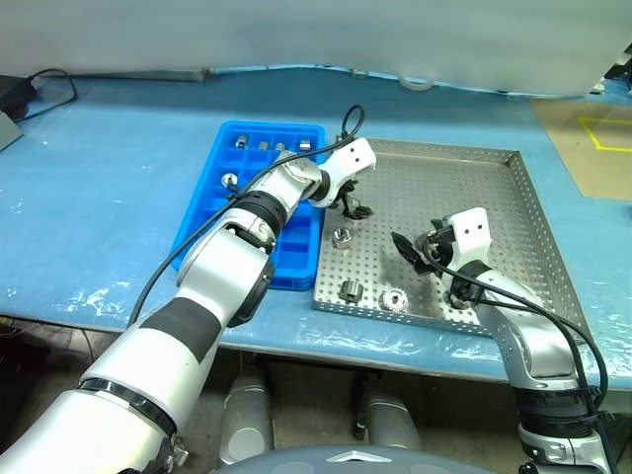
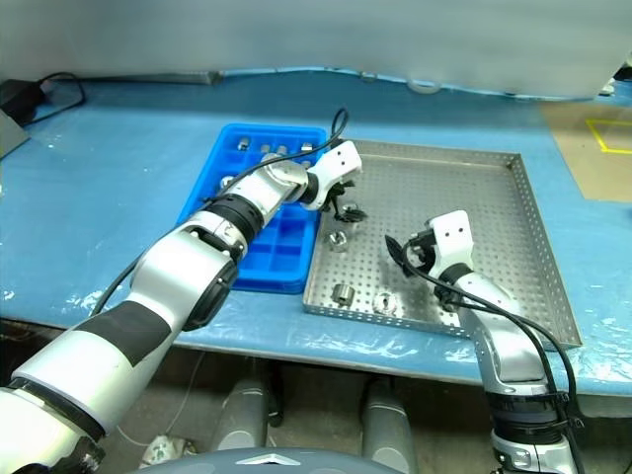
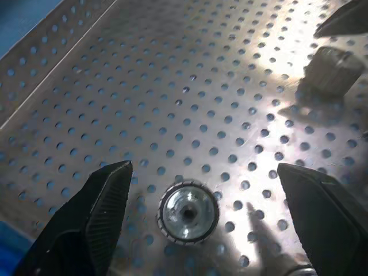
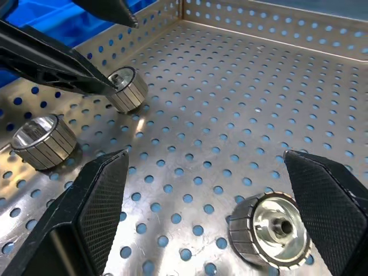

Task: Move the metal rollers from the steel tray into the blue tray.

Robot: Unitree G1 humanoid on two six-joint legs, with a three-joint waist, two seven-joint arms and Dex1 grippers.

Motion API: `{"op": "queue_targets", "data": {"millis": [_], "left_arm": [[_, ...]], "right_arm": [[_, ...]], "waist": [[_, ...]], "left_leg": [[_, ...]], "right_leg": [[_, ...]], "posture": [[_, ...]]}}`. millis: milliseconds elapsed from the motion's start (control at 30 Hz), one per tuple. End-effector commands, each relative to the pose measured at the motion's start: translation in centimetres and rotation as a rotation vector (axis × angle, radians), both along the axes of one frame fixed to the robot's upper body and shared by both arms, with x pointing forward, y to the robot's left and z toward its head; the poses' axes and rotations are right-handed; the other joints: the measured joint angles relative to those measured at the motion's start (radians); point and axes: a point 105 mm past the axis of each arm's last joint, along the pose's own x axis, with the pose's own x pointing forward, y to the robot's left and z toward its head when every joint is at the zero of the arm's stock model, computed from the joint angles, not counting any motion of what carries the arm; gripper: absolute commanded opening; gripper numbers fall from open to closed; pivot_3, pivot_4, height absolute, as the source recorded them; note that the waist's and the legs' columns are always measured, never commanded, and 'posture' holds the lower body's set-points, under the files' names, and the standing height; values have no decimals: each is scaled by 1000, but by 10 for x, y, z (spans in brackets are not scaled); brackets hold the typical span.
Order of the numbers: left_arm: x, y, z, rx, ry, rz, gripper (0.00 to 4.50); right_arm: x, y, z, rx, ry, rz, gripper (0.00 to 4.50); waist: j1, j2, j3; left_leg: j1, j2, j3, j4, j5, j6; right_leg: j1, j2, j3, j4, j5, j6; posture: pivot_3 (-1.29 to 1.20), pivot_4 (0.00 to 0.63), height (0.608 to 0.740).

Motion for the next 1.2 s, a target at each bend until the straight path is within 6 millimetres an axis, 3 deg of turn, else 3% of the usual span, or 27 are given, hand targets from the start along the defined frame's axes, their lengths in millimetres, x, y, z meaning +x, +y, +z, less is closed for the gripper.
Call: {"op": "queue_targets", "data": {"millis": [33,167,233,333,400,533,567,733,867,1000,1067,1133,1200], "left_arm": [[8,-6,21,-5,-108,52,4418],[8,-4,4,54,-107,71,4418],[6,-4,-5,-2,-51,104,4418],[3,2,-26,1,23,140,3818],[-2,4,-38,0,86,145,3164],[2,15,-46,27,77,195,1857],[3,15,-45,27,71,198,1711],[8,7,-21,-133,74,242,1714],[13,-6,31,-534,202,264,1714],[22,13,74,-690,113,235,1714],[26,35,90,-804,31,232,1714],[24,54,95,-880,-38,238,1714],[17,76,88,-940,-70,257,1714]], "right_arm": [[-4,-2,19,6,-87,-28,4500],[-9,-6,17,13,-87,-67,4500],[-10,-7,16,17,-90,-79,4500],[-11,-10,17,25,-101,-107,4500],[-11,-11,20,35,-112,-121,4500],[-11,-14,23,46,-131,-151,4500],[-11,-13,22,47,-129,-152,4500],[-12,-10,16,47,-113,-146,4500],[-9,-7,17,44,-113,-131,4500],[-5,-5,16,29,-107,-105,4500],[0,-1,19,44,-111,-73,4500],[5,5,22,49,-113,-35,4500],[12,12,25,46,-113,13,4500]], "waist": [[-3,0,0],[-6,0,0],[-11,0,0],[-17,0,0],[-26,0,0],[-46,0,0],[-47,0,0],[-56,0,0],[-54,-1,0],[-52,-1,0],[-50,-1,0],[-50,0,0],[-43,0,0]], "left_leg": [[0,0,0,0,0,0],[0,-2,0,0,0,1],[0,-2,0,0,0,1],[0,-1,0,0,-1,1],[0,-1,0,0,0,1],[1,-1,0,0,0,1],[1,0,0,0,0,1],[1,0,0,0,0,1],[0,-1,0,0,0,1],[-1,-1,0,-1,-1,1],[-1,0,0,-2,-1,1],[-1,0,0,-3,-1,1],[-1,2,0,-4,-1,1]], "right_leg": [[0,0,0,0,0,0],[1,-1,-1,-1,0,0],[1,-1,-2,-1,0,0],[1,0,-3,-1,0,0],[0,0,-3,-1,0,0],[1,0,-3,-1,0,1],[1,0,-3,-1,-1,2],[1,0,-3,-1,-4,7],[-1,0,-4,-2,0,1],[-1,0,-5,-3,0,0],[-1,0,-5,-3,0,0],[-1,0,-5,-4,0,0],[-1,0,-6,-5,0,-1]], "posture": [[-251,150,740],[-272,150,740],[-281,150,740],[-283,150,740],[-291,150,740],[-294,150,740],[-294,150,740],[-284,150,740],[-255,150,740],[-196,150,740],[-151,150,740],[-115,150,740],[-62,150,740]]}}
